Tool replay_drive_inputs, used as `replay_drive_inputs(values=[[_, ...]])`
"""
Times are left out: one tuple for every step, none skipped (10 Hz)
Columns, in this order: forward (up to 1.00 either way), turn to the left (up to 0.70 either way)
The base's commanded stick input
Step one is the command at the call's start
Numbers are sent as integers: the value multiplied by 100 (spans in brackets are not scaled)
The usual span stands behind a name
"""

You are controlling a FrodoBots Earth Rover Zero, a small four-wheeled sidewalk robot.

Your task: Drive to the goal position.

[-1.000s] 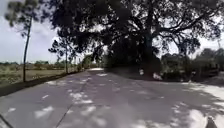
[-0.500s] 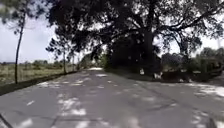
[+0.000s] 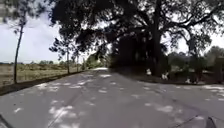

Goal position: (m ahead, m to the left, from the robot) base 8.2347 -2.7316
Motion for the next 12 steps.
replay_drive_inputs(values=[[70,5],[70,0],[70,0],[70,0],[70,0],[70,0],[70,0],[70,0],[70,0],[70,0],[70,0],[70,0]])
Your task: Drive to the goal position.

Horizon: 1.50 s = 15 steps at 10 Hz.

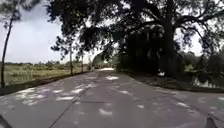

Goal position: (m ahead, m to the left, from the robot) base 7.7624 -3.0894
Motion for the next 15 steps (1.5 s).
replay_drive_inputs(values=[[70,0],[70,0],[70,0],[70,0],[70,0],[70,0],[70,0],[70,0],[70,0],[70,0],[70,0],[70,1],[70,20],[70,35],[70,26]])
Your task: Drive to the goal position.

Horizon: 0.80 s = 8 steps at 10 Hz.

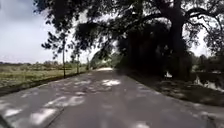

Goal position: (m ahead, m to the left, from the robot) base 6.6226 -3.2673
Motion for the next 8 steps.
replay_drive_inputs(values=[[70,15],[70,4],[70,0],[70,0],[70,0],[70,0],[70,0],[70,0]])
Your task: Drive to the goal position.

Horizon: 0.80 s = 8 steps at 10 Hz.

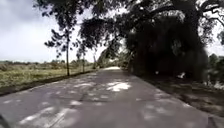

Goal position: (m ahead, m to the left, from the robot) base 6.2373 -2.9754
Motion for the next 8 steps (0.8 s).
replay_drive_inputs(values=[[70,0],[70,0],[70,0],[70,0],[70,0],[70,0],[70,0],[70,0]])
